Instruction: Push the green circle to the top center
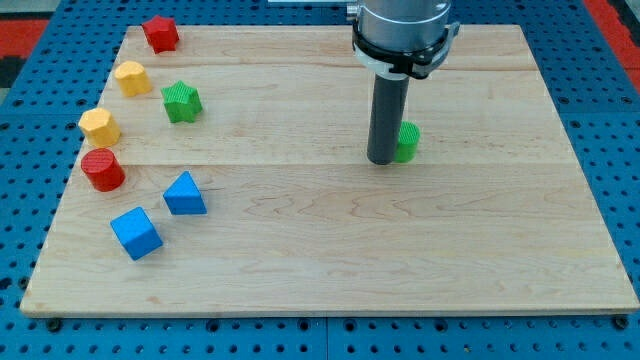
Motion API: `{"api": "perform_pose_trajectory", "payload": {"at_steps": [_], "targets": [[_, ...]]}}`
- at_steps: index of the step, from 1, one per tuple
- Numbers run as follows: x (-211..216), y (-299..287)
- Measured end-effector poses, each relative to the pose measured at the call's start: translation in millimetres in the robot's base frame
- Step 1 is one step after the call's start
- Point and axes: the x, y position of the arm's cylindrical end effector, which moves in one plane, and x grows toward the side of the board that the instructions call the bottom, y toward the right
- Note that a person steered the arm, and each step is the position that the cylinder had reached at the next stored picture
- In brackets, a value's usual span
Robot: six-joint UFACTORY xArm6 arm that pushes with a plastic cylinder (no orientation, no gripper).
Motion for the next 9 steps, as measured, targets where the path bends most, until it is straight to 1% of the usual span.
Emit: {"api": "perform_pose_trajectory", "payload": {"at_steps": [1,2,3,4,5,6,7,8,9], "targets": [[0,40],[-7,93],[-54,84],[-111,4],[-63,-3],[-59,-30],[-110,-21],[-169,-16],[-193,-22]]}}
